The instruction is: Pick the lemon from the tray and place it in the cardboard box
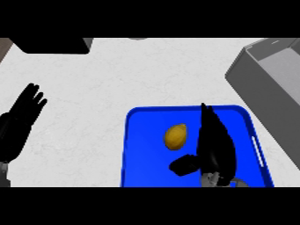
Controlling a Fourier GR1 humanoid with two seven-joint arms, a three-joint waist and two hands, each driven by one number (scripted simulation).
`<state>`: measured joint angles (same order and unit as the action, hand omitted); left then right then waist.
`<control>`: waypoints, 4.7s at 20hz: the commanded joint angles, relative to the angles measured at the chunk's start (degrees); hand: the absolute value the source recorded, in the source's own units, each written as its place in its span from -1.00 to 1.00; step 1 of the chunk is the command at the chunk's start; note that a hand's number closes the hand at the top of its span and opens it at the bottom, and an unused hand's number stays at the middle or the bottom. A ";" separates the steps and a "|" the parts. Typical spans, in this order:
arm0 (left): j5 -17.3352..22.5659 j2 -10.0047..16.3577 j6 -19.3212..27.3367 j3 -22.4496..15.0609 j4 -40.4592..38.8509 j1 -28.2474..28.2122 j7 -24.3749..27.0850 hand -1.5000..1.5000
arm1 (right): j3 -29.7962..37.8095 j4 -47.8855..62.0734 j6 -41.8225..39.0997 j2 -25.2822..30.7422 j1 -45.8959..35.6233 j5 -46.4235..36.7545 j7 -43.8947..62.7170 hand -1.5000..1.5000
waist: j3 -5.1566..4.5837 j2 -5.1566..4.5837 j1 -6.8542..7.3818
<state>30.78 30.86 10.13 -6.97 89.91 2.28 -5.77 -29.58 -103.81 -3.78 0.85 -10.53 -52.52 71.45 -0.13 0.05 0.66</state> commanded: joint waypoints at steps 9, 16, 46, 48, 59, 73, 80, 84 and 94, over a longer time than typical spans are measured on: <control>-1.09 0.09 -0.79 1.28 2.31 -0.29 -2.08 0.00 | -1.47 4.03 -2.14 -0.80 -7.80 -0.73 13.78 -1.00 | 0.04 0.10 -0.37; -0.75 -0.81 -1.30 2.61 0.56 -0.26 -1.56 0.00 | 0.76 11.41 -1.29 -0.80 -10.97 2.37 13.78 -1.00 | 0.04 -0.08 0.04; -4.18 -3.56 -0.91 2.73 4.19 -0.75 -5.37 0.00 | 0.32 25.70 3.54 -0.80 -14.83 10.20 13.69 -1.00 | 0.12 -0.05 0.01; -4.21 -3.61 -1.77 3.80 3.84 -0.83 -3.65 0.00 | -1.70 23.94 3.26 -0.80 -11.99 9.11 13.75 -1.00 | 0.09 0.09 -0.31; -5.38 -3.91 -2.29 5.32 6.11 -1.29 -6.43 0.00 | -2.85 29.83 7.83 -0.79 -14.12 5.15 8.01 1.00 | 0.14 -0.01 -0.05; -6.63 -6.02 -4.98 6.99 0.65 2.07 -4.48 0.00 | 7.92 37.92 -10.22 16.80 -22.40 16.03 -36.68 1.00 | 0.19 -0.69 0.23; -8.17 -7.72 -5.62 7.56 2.46 -1.19 -5.22 0.00 | 11.72 43.47 -8.27 18.73 -28.73 10.54 -42.39 1.00 | 0.13 -0.06 -0.37; -8.56 -7.44 -5.79 7.89 5.58 -3.29 -5.51 0.00 | 13.16 39.22 -7.33 19.83 -32.01 9.14 -42.07 1.00 | 0.13 0.12 -0.25; -8.38 -6.96 -8.02 10.35 0.99 -1.76 -4.66 0.00 | 15.71 16.25 -6.44 20.79 -34.38 2.62 -28.04 1.00 | 0.09 0.28 -1.39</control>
<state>22.16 23.05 3.93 2.05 92.83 0.48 -11.60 -15.83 -81.42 -12.29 20.57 -44.31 -47.20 39.57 -0.03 0.37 -0.53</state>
